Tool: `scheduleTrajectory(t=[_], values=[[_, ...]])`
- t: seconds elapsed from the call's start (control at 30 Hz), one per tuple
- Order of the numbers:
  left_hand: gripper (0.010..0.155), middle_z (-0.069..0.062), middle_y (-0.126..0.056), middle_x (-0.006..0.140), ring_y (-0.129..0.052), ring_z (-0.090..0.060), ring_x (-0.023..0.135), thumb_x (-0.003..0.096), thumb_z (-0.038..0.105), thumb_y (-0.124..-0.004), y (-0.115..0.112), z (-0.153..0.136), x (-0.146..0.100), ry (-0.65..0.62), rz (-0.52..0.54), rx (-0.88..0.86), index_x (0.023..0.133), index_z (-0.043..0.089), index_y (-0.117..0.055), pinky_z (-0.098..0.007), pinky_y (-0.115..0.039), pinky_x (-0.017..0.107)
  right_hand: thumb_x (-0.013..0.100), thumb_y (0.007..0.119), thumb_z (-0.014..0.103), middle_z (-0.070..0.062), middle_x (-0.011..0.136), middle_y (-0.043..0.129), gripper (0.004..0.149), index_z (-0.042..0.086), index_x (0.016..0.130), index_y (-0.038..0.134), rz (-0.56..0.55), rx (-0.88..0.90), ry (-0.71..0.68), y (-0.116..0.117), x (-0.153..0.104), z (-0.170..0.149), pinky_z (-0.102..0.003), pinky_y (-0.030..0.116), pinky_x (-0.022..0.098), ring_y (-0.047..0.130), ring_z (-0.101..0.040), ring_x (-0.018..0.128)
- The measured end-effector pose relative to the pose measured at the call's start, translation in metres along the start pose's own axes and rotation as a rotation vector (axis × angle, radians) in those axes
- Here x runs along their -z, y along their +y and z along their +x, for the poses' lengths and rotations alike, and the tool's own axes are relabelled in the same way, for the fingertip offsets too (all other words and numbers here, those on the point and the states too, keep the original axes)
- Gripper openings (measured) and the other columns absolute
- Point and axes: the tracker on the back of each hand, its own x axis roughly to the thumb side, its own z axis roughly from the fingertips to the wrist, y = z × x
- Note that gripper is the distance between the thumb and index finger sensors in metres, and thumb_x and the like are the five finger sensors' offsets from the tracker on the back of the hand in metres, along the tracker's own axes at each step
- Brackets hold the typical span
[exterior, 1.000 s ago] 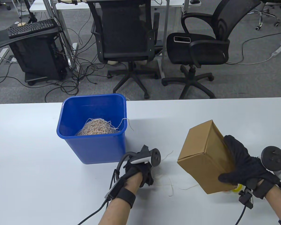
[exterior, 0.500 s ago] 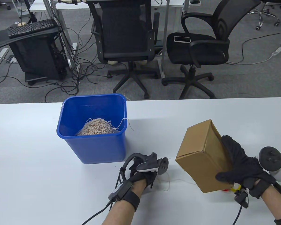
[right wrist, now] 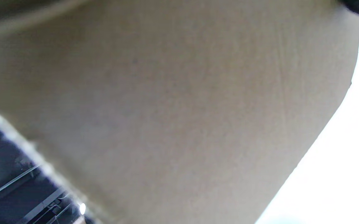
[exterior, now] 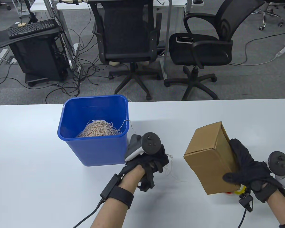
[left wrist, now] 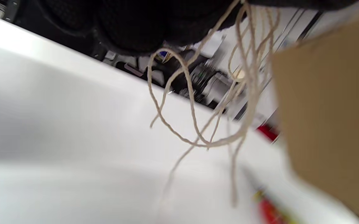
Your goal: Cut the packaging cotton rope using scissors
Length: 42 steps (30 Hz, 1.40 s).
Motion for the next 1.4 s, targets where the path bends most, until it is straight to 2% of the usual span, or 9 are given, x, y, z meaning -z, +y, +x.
scheduleTrajectory(t=[0.3,0.47,0.6,0.8,0.87,0.97,1.1,1.23,1.4], values=[[0.042,-0.015,-0.086,0.069,-0.089,-0.04,0.059,0.0434,0.039,-0.072,0.148,0.03,-0.025,-0.042,0.386,-0.088,0.075,0.013,-0.078,-0.066,-0.068,0.055,0.028,0.102,0.063,-0.046,0.105,0.017,0.129,0.002,0.109,0.022,-0.011,0.041,0.003,0.002,-0.001,-0.002,-0.09,0.051,0.043,0.02,-0.07,0.089],[0.042,-0.013,-0.085,0.071,-0.088,-0.039,0.061,0.0445,0.04,-0.071,0.218,0.003,-0.052,0.118,0.58,0.037,0.077,0.014,-0.076,-0.065,-0.068,0.055,0.028,0.102,0.063,-0.046,0.105,0.017,0.128,0.002,0.109,0.023,-0.003,0.056,0.011,0.006,0.001,-0.007,-0.09,0.051,0.043,0.02,-0.07,0.089],[0.042,-0.016,-0.084,0.071,-0.088,-0.04,0.061,0.0449,0.04,-0.071,0.25,-0.031,-0.07,0.287,0.669,0.169,0.077,0.013,-0.076,-0.066,-0.067,0.055,0.028,0.102,0.063,-0.046,0.105,0.017,0.128,0.002,0.109,0.023,0.001,0.066,0.017,0.008,0.001,-0.009,-0.09,0.051,0.043,0.02,-0.07,0.088],[0.043,-0.017,-0.085,0.073,-0.087,-0.042,0.063,0.0468,0.039,-0.075,0.24,-0.068,-0.071,0.529,0.513,0.423,0.079,0.011,-0.077,-0.067,-0.066,0.055,0.028,0.102,0.063,-0.046,0.105,0.017,0.128,0.002,0.109,0.023,0.007,0.074,0.025,0.01,0.002,-0.012,-0.09,0.051,0.043,0.02,-0.07,0.088],[0.043,-0.02,-0.082,0.081,-0.084,-0.046,0.071,0.0508,0.033,-0.078,0.23,-0.074,-0.065,0.581,0.431,0.444,0.086,0.008,-0.077,-0.07,-0.062,0.058,0.028,0.102,0.063,-0.046,0.105,0.016,0.128,0.002,0.109,0.023,0.011,0.069,0.03,0.012,0.003,-0.012,-0.09,0.051,0.043,0.02,-0.07,0.089],[0.059,-0.026,-0.057,0.104,-0.065,-0.052,0.091,0.047,0.008,-0.068,0.211,-0.077,-0.057,0.625,0.284,0.393,0.106,0.006,-0.06,-0.074,-0.049,0.065,0.028,0.102,0.063,-0.046,0.104,0.017,0.128,0.002,0.109,0.024,0.022,0.067,0.032,0.015,0.003,-0.012,-0.09,0.051,0.042,0.02,-0.07,0.088],[0.06,-0.027,-0.048,0.109,-0.055,-0.053,0.097,0.0523,0.017,-0.066,0.201,-0.072,-0.056,0.607,0.281,0.533,0.11,0.008,-0.05,-0.073,-0.046,0.066,0.028,0.102,0.063,-0.046,0.105,0.016,0.128,0.002,0.109,0.024,0.029,0.063,0.031,0.018,0.004,-0.011,-0.09,0.051,0.043,0.02,-0.07,0.089],[0.067,-0.027,-0.042,0.111,-0.05,-0.054,0.099,0.0569,0.039,-0.064,0.193,-0.06,-0.061,0.471,0.35,0.459,0.112,0.01,-0.04,-0.073,-0.044,0.066,0.028,0.102,0.063,-0.046,0.105,0.017,0.128,0.002,0.109,0.024,0.035,0.072,0.026,0.022,0.005,-0.011,-0.09,0.051,0.043,0.02,-0.07,0.089],[0.069,-0.026,-0.048,0.109,-0.056,-0.053,0.097,0.0567,0.047,-0.066,0.163,-0.027,-0.063,0.147,0.371,0.165,0.112,0.011,-0.045,-0.073,-0.047,0.065,0.028,0.102,0.063,-0.046,0.105,0.016,0.128,0.002,0.109,0.024,0.044,0.093,0.009,0.028,0.01,-0.008,-0.09,0.051,0.043,0.02,-0.07,0.089]])
